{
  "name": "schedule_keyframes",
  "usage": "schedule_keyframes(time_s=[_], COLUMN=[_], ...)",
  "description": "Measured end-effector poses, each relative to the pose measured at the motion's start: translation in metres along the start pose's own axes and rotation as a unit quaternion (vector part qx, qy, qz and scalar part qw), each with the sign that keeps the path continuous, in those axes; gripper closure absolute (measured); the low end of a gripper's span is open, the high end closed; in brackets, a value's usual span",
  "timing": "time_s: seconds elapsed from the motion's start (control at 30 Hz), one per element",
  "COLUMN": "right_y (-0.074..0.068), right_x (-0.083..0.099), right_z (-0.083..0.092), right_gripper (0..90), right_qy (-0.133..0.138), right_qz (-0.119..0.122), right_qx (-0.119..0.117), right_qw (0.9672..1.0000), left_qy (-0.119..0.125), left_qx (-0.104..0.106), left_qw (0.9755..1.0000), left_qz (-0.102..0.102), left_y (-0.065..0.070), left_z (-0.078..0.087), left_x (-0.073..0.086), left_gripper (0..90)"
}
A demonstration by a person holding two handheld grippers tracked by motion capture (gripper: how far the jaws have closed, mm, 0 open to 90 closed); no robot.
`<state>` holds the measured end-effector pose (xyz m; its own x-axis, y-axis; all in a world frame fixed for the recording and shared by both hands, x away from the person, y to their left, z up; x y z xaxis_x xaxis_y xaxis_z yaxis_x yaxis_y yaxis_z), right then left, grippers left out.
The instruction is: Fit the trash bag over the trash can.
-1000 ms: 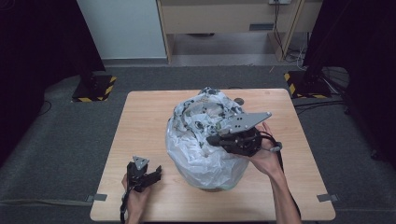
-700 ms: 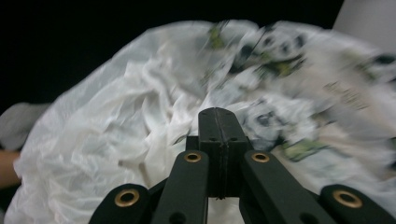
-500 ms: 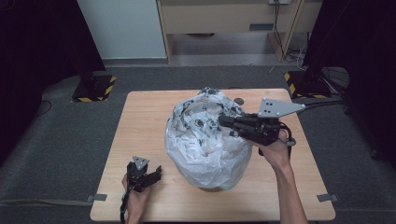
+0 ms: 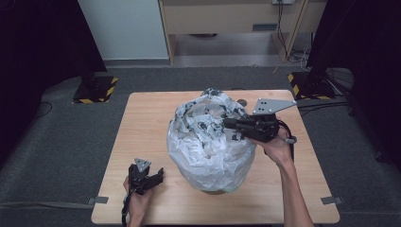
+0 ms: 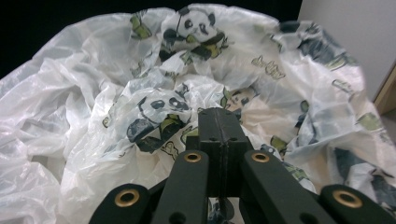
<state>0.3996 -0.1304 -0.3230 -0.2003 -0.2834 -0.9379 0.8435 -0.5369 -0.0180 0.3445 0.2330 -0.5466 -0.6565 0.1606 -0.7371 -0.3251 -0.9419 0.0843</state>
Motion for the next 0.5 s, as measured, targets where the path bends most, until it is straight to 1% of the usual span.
schedule_keyframes(time_s=[0.07, 0.17, 0.3, 0.33, 0.4, 0.43, 0.47, 0.5], right_y=[0.000, -0.001, -0.004, -0.005, -0.006, -0.005, -0.005, -0.005], right_x=[-0.001, -0.002, -0.001, 0.000, 0.005, 0.008, 0.007, 0.007], right_z=[-0.002, -0.005, -0.010, -0.012, -0.019, -0.021, -0.020, -0.019], right_gripper=[90.0, 90.0, 90.0, 90.0, 90.0, 90.0, 90.0, 90.0], right_qy=[-0.014, -0.026, -0.031, -0.038, -0.065, -0.064, -0.056, -0.053], right_qz=[0.002, 0.009, 0.017, 0.021, 0.034, 0.045, 0.031, 0.023], right_qx=[-0.005, -0.013, -0.024, -0.024, -0.016, -0.008, -0.019, -0.022], right_qw=[0.9999, 0.9995, 0.9991, 0.9988, 0.9972, 0.9969, 0.9978, 0.9981], left_qy=[0.000, 0.000, 0.000, 0.000, 0.000, 0.001, 0.001, 0.001], left_qx=[0.000, 0.000, 0.000, 0.001, 0.001, 0.001, 0.002, 0.002], left_qw=[1.0000, 1.0000, 1.0000, 1.0000, 1.0000, 1.0000, 1.0000, 1.0000], left_qz=[0.000, 0.000, 0.000, 0.000, -0.001, -0.001, -0.001, -0.001], left_y=[0.000, 0.000, 0.000, 0.000, 0.000, 0.000, 0.000, 0.000], left_z=[0.000, 0.000, 0.000, 0.000, 0.000, 0.000, 0.000, 0.000], left_x=[0.000, 0.000, 0.000, 0.000, 0.000, 0.000, 0.000, 0.000], left_gripper=[30.5, 30.6, 30.6, 30.6, 30.7, 30.7, 30.8, 30.7])
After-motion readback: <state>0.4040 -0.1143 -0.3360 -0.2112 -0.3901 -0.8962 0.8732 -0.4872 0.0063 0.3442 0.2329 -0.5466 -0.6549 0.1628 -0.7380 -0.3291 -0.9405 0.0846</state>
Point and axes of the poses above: each handheld gripper's, and its own axes: z roughly backward along the jaws, x roughly out of its underside, y roughly to its right, the point moved 2 cm from there along -z, roughly forward along the jaws, and after that the axes turned 8 degrees about x, right-handed, at the moved point
